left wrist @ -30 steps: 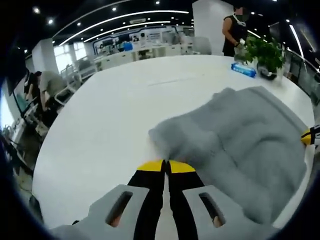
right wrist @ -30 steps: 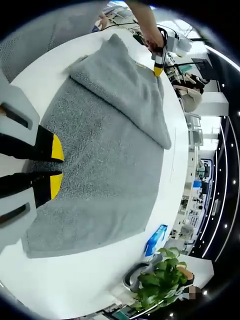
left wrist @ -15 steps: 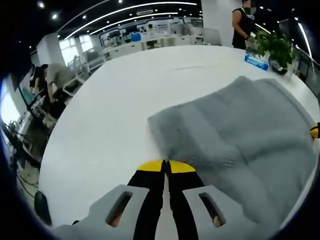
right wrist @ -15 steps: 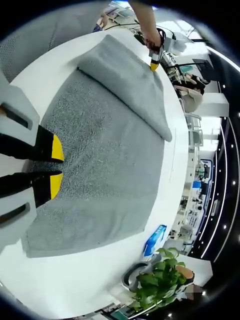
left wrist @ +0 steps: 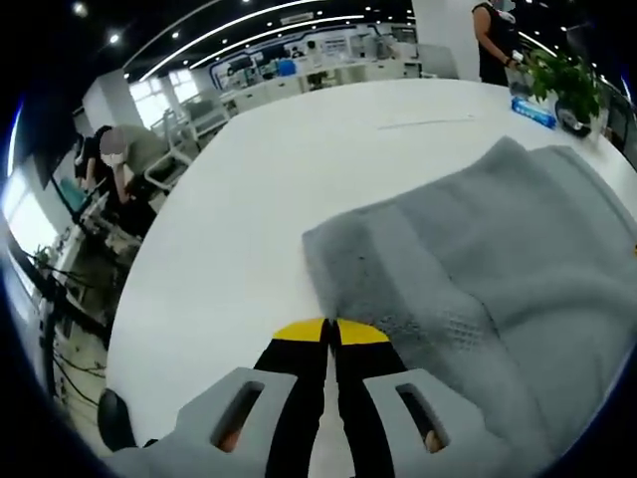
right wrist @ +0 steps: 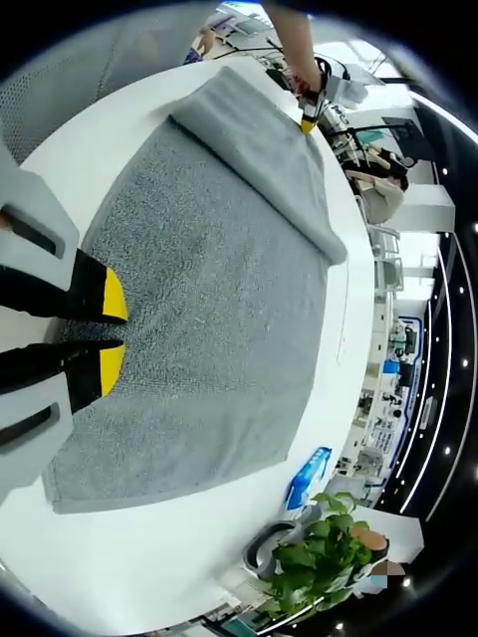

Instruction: Open the folded towel by lifting each exposed corner and separating the folded layers until the towel lies flat within the target outline without major curled edges

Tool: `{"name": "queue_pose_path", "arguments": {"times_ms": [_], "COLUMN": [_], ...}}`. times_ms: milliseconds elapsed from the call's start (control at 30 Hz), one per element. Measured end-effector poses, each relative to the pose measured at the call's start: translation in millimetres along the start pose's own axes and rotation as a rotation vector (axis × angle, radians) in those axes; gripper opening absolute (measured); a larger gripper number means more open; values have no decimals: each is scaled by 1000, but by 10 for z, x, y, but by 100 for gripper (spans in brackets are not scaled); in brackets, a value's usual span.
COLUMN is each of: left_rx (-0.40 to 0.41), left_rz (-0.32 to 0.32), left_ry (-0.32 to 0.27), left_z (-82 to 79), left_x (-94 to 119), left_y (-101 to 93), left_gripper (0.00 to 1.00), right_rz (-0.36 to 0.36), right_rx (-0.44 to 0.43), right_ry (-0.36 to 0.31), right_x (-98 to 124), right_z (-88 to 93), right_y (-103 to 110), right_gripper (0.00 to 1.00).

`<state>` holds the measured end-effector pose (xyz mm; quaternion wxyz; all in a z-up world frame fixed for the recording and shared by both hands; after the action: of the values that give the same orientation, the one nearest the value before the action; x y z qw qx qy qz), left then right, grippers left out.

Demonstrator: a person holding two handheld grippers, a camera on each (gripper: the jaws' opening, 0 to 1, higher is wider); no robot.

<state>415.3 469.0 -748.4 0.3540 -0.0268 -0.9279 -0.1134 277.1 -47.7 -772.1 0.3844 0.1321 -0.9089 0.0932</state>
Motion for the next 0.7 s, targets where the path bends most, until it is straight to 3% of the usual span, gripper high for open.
{"name": "queue_pose_path", "arguments": {"times_ms": [400,567,700], "left_rx": [-23,-26,-43], "left_rz": [-58,-65,-66], "left_ry": [16,17,23], "left_z": [111,146,138], "left_x": [134,179,178], "left_y": [236,300,310], "left_gripper": [2,2,2], "right_rz": [-8,-28,-65], "right_rx": [-8,-21,29], "right_ry": [7,33,72], "right_x": [24,52,90], "right_z": [17,48,74], "right_y": [-27,-109,-142], "right_gripper": [4,4,4]}}
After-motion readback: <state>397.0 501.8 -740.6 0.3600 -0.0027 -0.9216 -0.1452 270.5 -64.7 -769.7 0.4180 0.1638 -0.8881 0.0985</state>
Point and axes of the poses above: the point that each gripper's makers call its tool centre point, and the gripper's own axes: x roughly backward along the fingers, y roughly to its left, z roughly out of its underside, the point moved 5 cm from there along x, roughly backward along the fingers, and after that the axes turned 2 degrees about -y, right-handed, at the moved point
